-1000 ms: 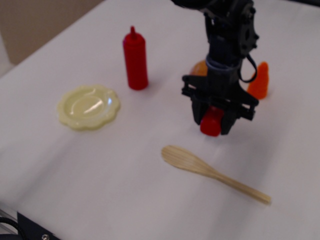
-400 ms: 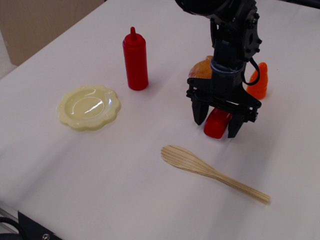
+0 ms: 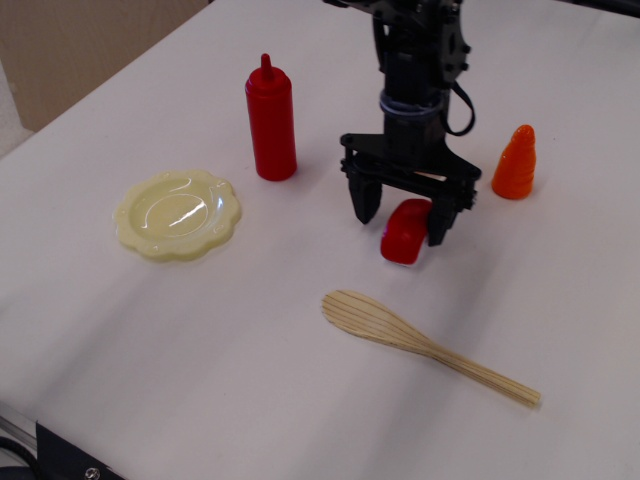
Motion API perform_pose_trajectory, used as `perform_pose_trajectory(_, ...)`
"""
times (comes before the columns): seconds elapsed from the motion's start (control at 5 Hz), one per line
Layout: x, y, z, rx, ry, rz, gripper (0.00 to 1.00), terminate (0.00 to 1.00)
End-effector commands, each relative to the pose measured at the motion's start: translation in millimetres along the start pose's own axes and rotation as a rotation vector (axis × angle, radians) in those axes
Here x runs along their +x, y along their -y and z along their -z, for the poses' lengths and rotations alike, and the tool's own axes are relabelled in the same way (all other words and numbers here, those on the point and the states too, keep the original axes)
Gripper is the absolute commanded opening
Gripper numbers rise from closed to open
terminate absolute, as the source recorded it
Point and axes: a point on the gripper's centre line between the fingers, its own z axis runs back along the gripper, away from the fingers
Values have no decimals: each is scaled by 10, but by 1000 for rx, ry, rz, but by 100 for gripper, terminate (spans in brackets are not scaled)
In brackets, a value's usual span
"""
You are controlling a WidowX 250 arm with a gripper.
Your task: Take sushi off plate
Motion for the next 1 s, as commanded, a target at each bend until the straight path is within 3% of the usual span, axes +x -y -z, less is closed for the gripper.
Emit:
perform_pose_trajectory(0.0,-401,57,-915,-22,240,1,100,0)
perform_pose_trajectory(0.4,-584,81,-1081,4,256,-22,100,0)
perform_pose_trajectory(0.6,-617,4,-1105,4,230,-25,100,0)
perform_pose_trajectory(0.8,-617,4,-1105,4,230,-25,100,100)
